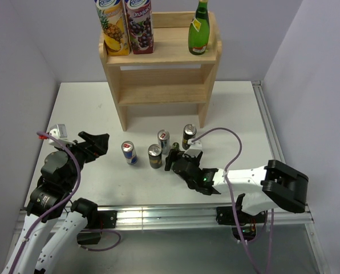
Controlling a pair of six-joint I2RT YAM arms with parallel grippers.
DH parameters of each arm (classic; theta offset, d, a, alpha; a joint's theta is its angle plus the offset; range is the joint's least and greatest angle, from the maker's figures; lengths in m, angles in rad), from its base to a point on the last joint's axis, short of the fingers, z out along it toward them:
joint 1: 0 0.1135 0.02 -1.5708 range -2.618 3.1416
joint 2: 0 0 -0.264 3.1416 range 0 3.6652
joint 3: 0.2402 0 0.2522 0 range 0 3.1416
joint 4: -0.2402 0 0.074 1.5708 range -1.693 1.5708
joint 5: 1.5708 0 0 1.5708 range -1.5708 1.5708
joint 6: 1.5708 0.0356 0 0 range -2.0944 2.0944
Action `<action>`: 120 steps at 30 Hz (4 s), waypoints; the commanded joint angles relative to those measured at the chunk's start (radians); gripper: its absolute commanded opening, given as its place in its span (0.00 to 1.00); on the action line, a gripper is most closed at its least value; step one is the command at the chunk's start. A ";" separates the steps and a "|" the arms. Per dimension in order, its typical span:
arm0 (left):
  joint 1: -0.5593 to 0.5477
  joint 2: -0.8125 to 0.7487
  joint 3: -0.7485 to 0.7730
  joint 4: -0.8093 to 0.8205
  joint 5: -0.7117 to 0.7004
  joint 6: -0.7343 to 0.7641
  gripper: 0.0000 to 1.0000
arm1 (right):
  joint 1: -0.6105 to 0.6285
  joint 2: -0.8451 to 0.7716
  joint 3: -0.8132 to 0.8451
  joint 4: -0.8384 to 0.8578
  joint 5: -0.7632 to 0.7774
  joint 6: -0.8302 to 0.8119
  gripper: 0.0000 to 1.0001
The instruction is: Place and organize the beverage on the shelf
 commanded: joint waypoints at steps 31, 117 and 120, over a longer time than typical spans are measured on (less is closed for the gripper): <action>-0.006 0.001 -0.005 0.037 0.032 0.020 0.99 | -0.003 0.338 0.083 0.322 0.194 -0.183 0.93; -0.011 -0.031 -0.008 0.039 0.029 0.016 0.99 | -0.422 0.599 1.901 -0.412 -0.041 -0.836 0.18; -0.012 -0.033 -0.008 0.037 0.029 0.016 0.99 | -0.422 0.604 1.890 -0.411 -0.035 -0.836 0.44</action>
